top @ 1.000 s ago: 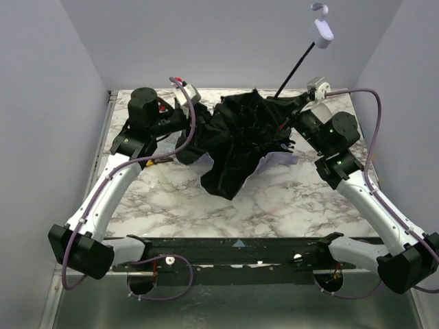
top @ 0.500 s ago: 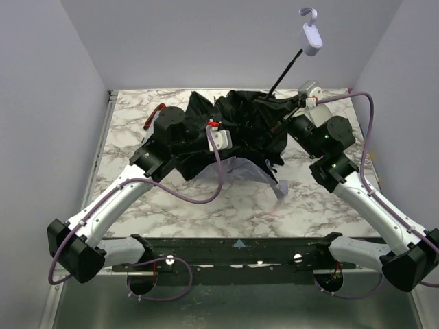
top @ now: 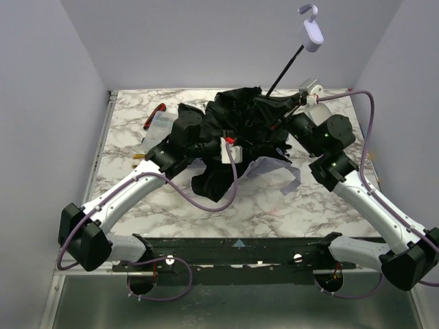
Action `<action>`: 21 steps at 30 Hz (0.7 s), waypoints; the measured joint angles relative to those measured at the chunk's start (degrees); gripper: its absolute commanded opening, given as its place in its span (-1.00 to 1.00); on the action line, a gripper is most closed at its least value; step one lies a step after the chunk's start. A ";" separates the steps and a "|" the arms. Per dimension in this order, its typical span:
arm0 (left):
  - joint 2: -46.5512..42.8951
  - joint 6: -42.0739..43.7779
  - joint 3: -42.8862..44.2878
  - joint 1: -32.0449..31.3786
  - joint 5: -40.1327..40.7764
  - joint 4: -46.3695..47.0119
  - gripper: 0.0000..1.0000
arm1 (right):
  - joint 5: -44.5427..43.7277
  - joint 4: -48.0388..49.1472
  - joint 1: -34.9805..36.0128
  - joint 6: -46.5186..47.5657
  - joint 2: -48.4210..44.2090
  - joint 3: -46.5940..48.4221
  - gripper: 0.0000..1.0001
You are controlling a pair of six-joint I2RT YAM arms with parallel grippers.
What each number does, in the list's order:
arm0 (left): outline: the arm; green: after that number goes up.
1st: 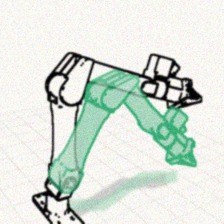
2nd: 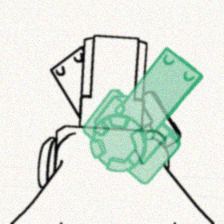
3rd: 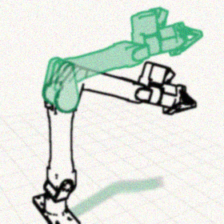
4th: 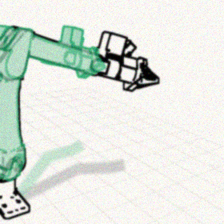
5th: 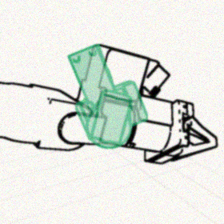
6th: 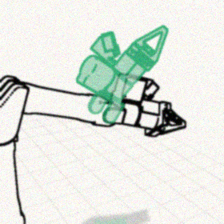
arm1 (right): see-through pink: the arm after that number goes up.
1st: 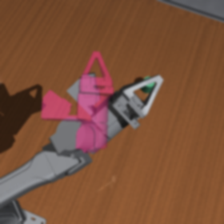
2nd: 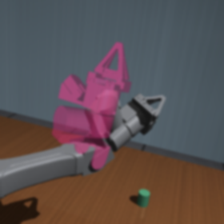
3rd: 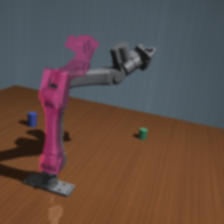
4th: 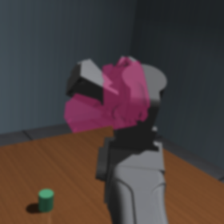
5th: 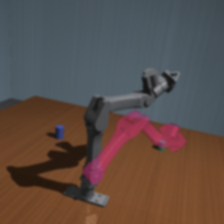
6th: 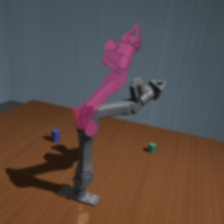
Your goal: Open the umbrella
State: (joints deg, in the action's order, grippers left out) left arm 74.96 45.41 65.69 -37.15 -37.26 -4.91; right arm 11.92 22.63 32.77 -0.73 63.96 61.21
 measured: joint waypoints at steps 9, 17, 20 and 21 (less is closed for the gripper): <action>1.62 13.75 -2.60 -5.14 1.77 -12.59 0.51 | -3.85 -0.31 0.00 -3.45 1.73 1.75 -0.99; -1.31 18.08 -6.82 -4.59 3.08 -18.01 0.72 | -4.20 -3.50 0.09 -4.15 2.10 2.16 -1.00; -3.63 17.90 -7.13 -2.27 2.69 -20.61 0.75 | -4.42 -3.48 0.13 -3.69 1.79 2.16 -0.99; -4.33 18.10 -7.48 -1.31 2.64 -21.64 0.75 | -4.55 -3.50 0.11 -3.54 1.57 2.16 -0.99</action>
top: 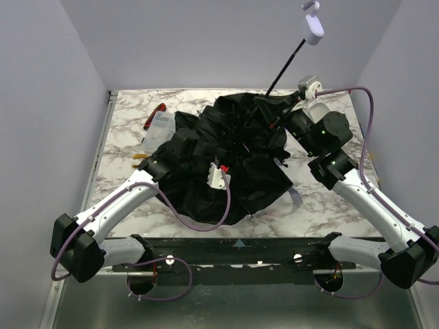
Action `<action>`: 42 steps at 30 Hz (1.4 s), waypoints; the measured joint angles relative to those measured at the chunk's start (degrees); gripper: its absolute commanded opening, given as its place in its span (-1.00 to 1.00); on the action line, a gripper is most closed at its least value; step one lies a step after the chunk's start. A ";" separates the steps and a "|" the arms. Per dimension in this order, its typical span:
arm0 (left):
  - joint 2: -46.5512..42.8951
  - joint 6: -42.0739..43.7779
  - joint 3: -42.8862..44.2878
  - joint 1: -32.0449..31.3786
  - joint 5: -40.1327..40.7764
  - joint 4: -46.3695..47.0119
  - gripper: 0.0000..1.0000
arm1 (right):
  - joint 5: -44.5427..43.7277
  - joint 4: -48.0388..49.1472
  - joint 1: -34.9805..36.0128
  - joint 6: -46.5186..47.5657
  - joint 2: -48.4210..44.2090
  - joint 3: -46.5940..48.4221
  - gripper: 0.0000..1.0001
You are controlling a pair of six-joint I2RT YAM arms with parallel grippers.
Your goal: Open the umbrella
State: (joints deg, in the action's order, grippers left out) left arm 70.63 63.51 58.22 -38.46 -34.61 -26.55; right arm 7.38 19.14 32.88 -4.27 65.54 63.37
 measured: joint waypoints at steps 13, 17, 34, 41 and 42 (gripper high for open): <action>-4.11 3.06 -6.34 7.72 -1.66 -6.34 0.58 | -0.52 -1.25 -1.09 1.46 -0.68 0.00 -0.99; -5.64 -3.10 -4.50 8.35 -4.28 -1.09 0.41 | -0.48 -1.25 -1.14 0.85 -0.68 0.00 -0.99; 5.73 -22.45 13.46 -2.32 -5.16 14.45 -0.17 | 0.42 -1.22 -1.14 -2.34 -0.13 -0.48 -0.99; 8.24 -13.73 8.55 -4.61 -3.04 10.08 -0.09 | 0.26 -1.27 -1.14 -2.84 0.11 -0.17 -1.00; 8.24 -12.39 7.63 -5.14 -2.86 9.33 -0.07 | -0.04 -1.25 -1.14 -2.97 0.33 0.13 -0.99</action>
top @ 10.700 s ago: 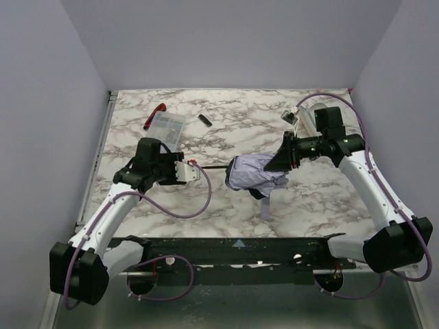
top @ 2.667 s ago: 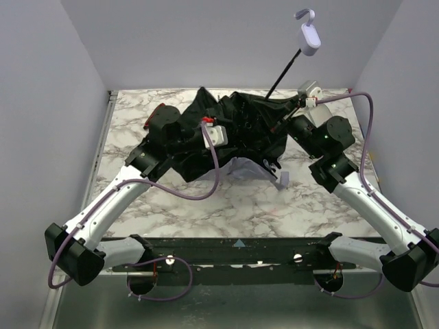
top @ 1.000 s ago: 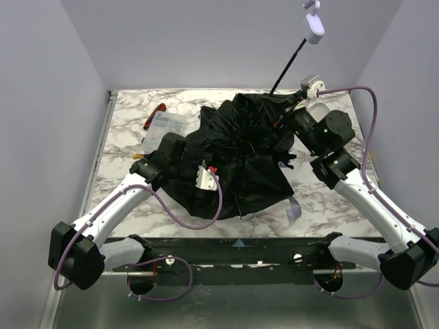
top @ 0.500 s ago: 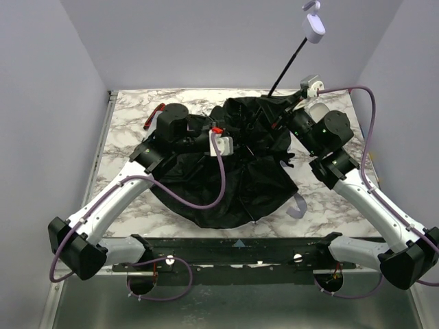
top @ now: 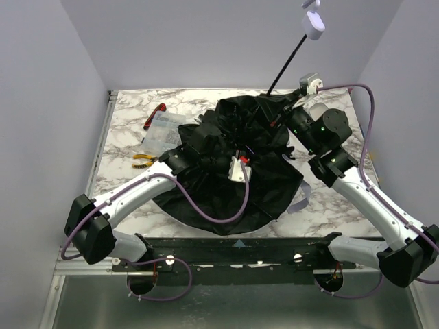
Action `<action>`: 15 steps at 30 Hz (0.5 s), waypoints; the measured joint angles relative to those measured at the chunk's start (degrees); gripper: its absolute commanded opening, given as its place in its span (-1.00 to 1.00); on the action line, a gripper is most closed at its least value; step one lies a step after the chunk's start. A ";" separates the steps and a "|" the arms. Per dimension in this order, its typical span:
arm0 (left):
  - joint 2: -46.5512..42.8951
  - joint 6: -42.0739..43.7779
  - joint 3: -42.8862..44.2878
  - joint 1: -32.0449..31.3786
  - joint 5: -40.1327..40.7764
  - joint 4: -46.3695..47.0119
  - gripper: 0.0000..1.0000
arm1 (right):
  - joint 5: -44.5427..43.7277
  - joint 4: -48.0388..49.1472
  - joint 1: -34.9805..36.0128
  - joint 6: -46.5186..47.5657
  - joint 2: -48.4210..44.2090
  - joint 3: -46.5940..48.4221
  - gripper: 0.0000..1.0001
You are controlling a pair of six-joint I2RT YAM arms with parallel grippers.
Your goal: Open the umbrella
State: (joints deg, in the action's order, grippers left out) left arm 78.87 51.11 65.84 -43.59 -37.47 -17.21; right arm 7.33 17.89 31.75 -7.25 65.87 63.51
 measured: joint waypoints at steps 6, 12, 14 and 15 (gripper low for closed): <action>-2.29 10.99 -7.48 -2.89 2.21 -2.89 -0.03 | -0.87 -1.14 0.11 -0.24 1.11 1.14 -0.99; -5.16 14.12 -8.55 -0.90 1.92 -6.45 -0.09 | -1.05 -1.92 0.11 -0.26 1.51 1.14 -0.99; -5.95 12.00 -7.54 0.87 0.31 -6.84 -0.15 | -1.07 -1.84 0.11 -0.24 1.46 1.14 -0.99; -6.38 11.02 -7.26 1.60 -0.24 -6.69 -0.16 | -1.07 -1.73 0.11 -0.24 1.44 1.14 -0.99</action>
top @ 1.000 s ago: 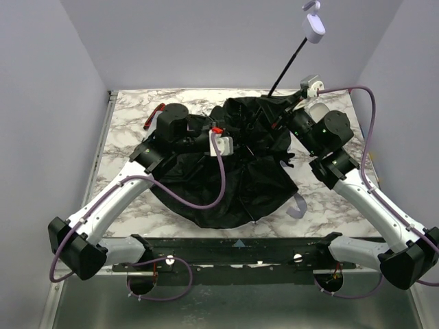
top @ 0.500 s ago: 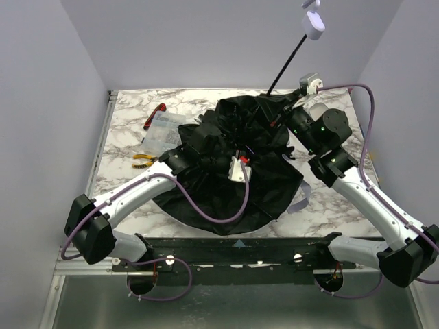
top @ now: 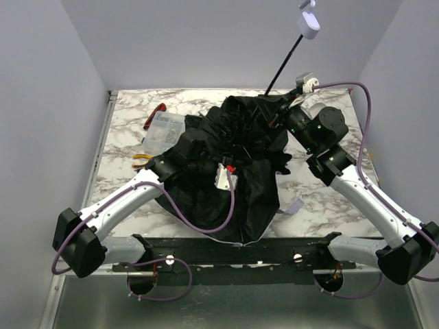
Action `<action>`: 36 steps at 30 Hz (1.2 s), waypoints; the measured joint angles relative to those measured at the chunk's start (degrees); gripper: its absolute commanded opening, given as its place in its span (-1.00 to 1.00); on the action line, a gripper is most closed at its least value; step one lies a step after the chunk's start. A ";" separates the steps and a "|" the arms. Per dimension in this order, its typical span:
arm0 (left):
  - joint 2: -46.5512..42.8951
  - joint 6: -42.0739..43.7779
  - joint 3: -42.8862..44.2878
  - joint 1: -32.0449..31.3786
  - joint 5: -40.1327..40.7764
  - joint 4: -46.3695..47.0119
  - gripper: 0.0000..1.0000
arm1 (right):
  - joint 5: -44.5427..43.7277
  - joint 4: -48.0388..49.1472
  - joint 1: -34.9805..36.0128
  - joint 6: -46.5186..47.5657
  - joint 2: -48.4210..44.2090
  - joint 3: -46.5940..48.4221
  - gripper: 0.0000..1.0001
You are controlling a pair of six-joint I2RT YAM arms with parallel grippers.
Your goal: Open the umbrella
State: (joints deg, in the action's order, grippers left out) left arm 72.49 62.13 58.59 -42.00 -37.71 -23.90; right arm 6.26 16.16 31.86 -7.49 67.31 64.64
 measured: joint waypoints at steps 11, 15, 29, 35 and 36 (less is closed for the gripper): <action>-1.95 -17.79 0.13 -0.02 5.73 22.03 -0.32 | -0.68 0.55 -0.11 -1.53 -1.11 -0.17 -0.99; 1.88 -19.26 0.79 -1.60 10.49 26.38 -0.35 | -1.81 0.55 -0.11 -2.40 -1.11 -0.39 -0.99; 17.99 -16.28 8.94 -10.34 20.90 32.06 -0.33 | -6.14 0.48 -0.11 -7.85 -1.09 -0.44 -0.99; 24.76 -15.85 14.69 -11.06 18.75 29.16 -0.07 | -6.14 0.48 -0.11 -8.17 -1.09 -0.44 -0.99; 25.05 -15.85 15.28 -11.04 17.75 28.15 0.14 | -6.14 0.48 -0.11 -8.13 -1.09 -0.44 -0.99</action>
State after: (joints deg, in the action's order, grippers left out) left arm 97.54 46.28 73.87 -53.04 -19.97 4.25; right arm 0.12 16.64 31.75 -15.62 66.22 64.20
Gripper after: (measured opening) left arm 0.344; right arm 0.049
